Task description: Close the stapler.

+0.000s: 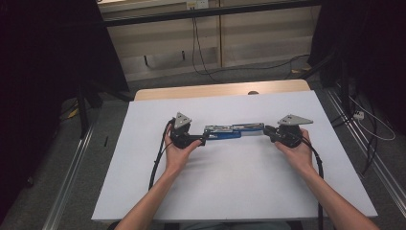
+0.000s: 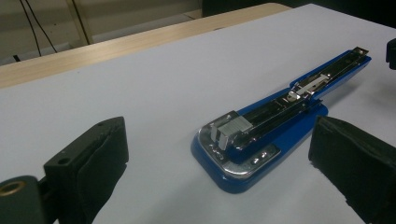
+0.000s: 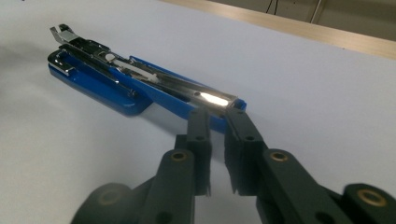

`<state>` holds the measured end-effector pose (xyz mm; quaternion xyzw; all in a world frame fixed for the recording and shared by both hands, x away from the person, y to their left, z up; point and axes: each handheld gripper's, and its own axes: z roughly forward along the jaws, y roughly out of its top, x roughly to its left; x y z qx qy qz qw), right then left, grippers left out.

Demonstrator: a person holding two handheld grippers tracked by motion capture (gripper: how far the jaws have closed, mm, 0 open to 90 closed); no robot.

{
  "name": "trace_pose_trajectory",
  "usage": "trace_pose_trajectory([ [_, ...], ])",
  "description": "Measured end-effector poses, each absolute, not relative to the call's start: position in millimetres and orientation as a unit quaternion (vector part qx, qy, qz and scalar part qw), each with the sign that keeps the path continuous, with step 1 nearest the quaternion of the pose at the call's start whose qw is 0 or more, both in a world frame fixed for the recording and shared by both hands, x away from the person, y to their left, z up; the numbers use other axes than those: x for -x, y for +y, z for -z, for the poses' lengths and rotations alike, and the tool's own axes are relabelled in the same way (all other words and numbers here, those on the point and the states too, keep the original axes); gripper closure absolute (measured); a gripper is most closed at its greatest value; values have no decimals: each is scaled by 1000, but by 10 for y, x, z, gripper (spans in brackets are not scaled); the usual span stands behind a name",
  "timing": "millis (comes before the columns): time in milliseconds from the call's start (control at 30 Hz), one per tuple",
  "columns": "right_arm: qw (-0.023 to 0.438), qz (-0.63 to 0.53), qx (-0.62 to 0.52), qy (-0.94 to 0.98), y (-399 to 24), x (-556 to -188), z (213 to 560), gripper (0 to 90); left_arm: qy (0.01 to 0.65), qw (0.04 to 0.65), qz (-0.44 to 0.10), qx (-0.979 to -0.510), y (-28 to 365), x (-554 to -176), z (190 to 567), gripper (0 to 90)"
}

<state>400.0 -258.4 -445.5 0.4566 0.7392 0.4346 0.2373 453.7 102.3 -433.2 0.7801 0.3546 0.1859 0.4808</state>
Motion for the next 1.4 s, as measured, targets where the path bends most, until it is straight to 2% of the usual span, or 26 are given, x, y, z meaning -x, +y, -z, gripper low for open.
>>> trace_pose_trajectory([
  [100,230,-427,-458,745,-2583,-4005,4482,900,355,479,-183,-782,1023,-4533,4335,50],
  [333,226,-408,-461,755,-2576,-4022,4516,900,365,473,-182,-781,1042,-4542,4342,75],
  [567,224,-400,-459,761,-2558,-4035,4541,900,350,469,-202,-785,1027,-4495,4345,178],
  [667,221,-398,-458,764,-2540,-4042,4550,900,337,467,-196,-793,1009,-4482,4353,315],
  [733,220,-395,-455,767,-2529,-4046,4558,900,331,471,-182,-797,997,-4475,4359,446],
  [767,221,-394,-455,767,-2524,-4047,4559,900,332,472,-180,-797,988,-4473,4362,466],
  [833,221,-395,-455,767,-2522,-4048,4557,900,331,477,-166,-797,971,-4476,4374,602],
  [1000,221,-392,-456,768,-2516,-4050,4559,900,317,475,-152,-807,919,-4464,4400,786],
  [1167,220,-388,-452,772,-2505,-4056,4563,900,309,461,-144,-819,870,-4489,4456,899],
  [1400,219,-381,-454,775,-2498,-4071,4565,900,308,445,-143,-829,835,-4519,4514,900],
])
